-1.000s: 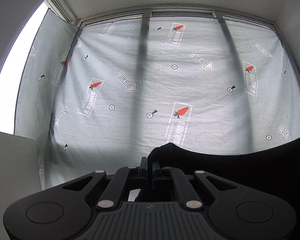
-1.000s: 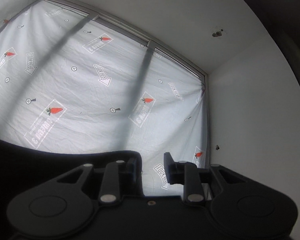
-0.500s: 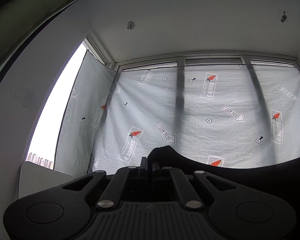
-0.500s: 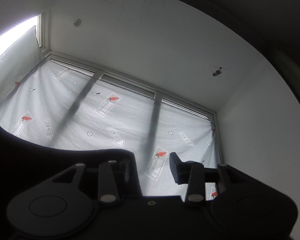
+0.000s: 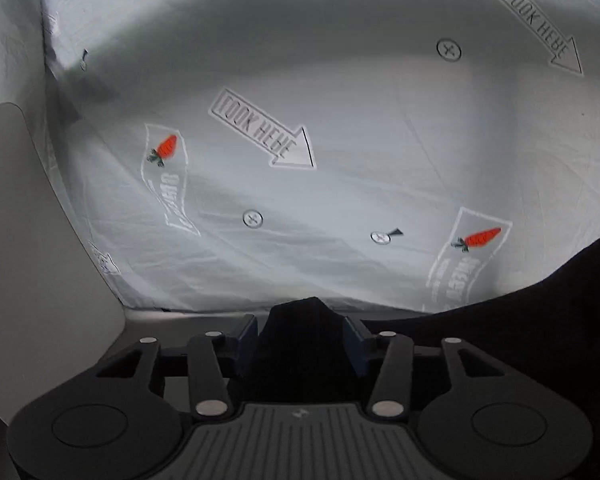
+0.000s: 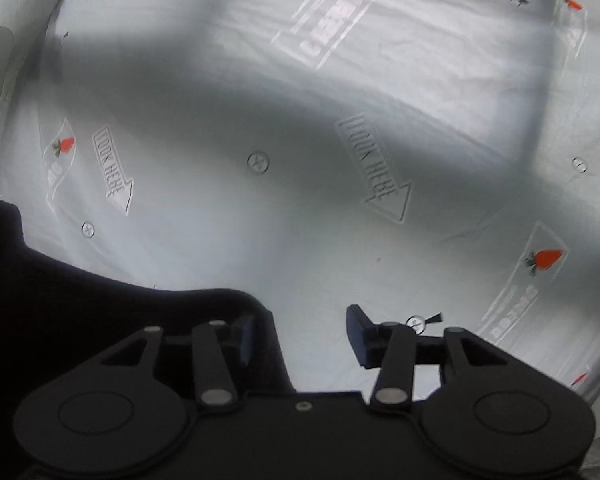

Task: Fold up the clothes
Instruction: 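Lower the shirt onto the table with both grippers and open them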

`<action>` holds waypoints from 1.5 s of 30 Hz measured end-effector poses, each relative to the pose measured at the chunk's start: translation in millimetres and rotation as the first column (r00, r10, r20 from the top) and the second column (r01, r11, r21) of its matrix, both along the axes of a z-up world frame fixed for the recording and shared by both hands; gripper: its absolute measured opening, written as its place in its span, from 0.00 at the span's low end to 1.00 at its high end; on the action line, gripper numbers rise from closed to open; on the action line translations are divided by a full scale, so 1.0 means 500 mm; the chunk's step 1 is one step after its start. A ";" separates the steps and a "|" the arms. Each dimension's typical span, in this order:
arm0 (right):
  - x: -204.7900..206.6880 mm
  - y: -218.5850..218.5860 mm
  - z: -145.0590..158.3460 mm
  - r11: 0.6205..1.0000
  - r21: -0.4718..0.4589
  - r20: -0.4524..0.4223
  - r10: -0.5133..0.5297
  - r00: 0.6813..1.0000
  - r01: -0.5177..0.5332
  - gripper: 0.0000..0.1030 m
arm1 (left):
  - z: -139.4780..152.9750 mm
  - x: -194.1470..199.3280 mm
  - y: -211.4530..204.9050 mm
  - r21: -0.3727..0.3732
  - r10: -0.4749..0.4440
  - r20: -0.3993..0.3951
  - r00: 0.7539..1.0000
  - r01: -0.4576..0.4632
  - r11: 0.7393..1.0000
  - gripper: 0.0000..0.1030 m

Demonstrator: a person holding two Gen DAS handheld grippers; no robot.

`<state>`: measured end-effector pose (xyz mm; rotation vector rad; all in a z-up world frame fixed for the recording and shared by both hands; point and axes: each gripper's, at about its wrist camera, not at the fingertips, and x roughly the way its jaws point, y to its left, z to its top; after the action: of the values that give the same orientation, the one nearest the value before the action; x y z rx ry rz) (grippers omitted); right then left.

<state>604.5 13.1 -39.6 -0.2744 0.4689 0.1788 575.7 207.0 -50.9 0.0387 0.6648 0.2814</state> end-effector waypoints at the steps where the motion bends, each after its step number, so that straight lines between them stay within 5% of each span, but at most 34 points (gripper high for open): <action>1: 0.058 0.002 -0.051 0.999 0.037 -0.143 0.013 0.990 -0.008 0.45 | -0.038 0.002 0.018 -0.061 -0.002 -0.043 0.999 0.000 0.998 0.49; 3: 0.083 0.004 -0.138 0.997 0.072 -0.296 0.040 0.954 -0.020 0.46 | -0.101 -0.017 0.046 -0.137 -0.017 -0.085 0.996 0.005 0.991 0.56; 6: 0.013 -0.010 -0.212 0.996 0.070 -0.303 0.066 0.951 -0.047 0.54 | -0.153 -0.099 0.075 -0.128 -0.030 -0.087 0.996 0.019 0.992 0.79; 11: -0.177 -0.129 -0.295 0.995 0.048 -0.385 -0.065 0.920 0.090 0.57 | -0.230 -0.248 0.129 -0.135 -0.002 -0.207 0.978 -0.026 0.991 0.80; 17: -0.390 -0.297 -0.359 0.952 -0.052 -0.538 -0.280 0.795 0.300 0.57 | -0.293 -0.396 0.146 -0.091 0.087 -0.385 0.919 -0.131 0.987 0.80; 21: -0.477 -0.365 -0.386 0.955 0.005 -0.643 -0.224 0.733 0.297 0.57 | -0.330 -0.462 0.155 -0.122 0.147 -0.465 0.873 -0.227 0.966 0.80; 24: -0.510 -0.366 -0.408 0.975 0.042 -0.700 -0.128 0.702 0.220 0.57 | -0.345 -0.493 0.133 -0.086 0.166 -0.445 0.880 -0.226 0.970 0.80; 26: -0.527 -0.354 -0.411 0.986 0.061 -0.687 -0.069 0.723 0.152 0.57 | -0.348 -0.505 0.116 -0.039 0.172 -0.410 0.896 -0.206 0.978 0.78; 28: -0.535 -0.340 -0.409 0.994 0.067 -0.666 -0.020 0.746 0.087 0.29 | -0.345 -0.506 0.093 -0.001 0.151 -0.387 0.909 -0.164 0.986 0.57; 30: -0.530 -0.334 -0.398 0.996 0.080 -0.659 0.018 0.752 0.046 0.04 | -0.346 -0.506 0.066 0.075 0.151 -0.380 0.913 -0.133 0.988 0.11; 31: -0.532 -0.336 -0.391 0.997 0.061 -0.647 0.008 0.762 0.041 0.04 | -0.345 -0.503 0.059 0.120 0.156 -0.380 0.912 -0.118 0.986 0.09; 37: -0.526 -0.428 -0.296 0.989 -0.046 -0.511 -0.146 0.847 0.143 0.03 | -0.278 -0.530 0.118 0.256 0.286 -0.299 0.911 -0.212 0.943 0.08; 42: -0.481 -0.529 -0.253 0.929 -0.267 -0.382 -0.347 0.857 0.257 0.05 | -0.231 -0.537 0.226 0.312 0.458 -0.269 0.847 -0.373 0.874 0.13; 44: -0.462 -0.546 -0.250 0.912 -0.305 -0.364 -0.377 0.852 0.274 0.06 | -0.212 -0.536 0.246 0.245 0.458 -0.271 0.847 -0.399 0.884 0.20; 45: -0.457 -0.547 -0.244 0.911 -0.303 -0.352 -0.380 0.856 0.280 0.14 | -0.200 -0.537 0.253 0.191 0.453 -0.265 0.851 -0.414 0.890 0.35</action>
<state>376.0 -260.3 -161.8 -0.3927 0.9474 -0.1704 307.2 333.4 -151.1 0.0542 0.9613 0.7700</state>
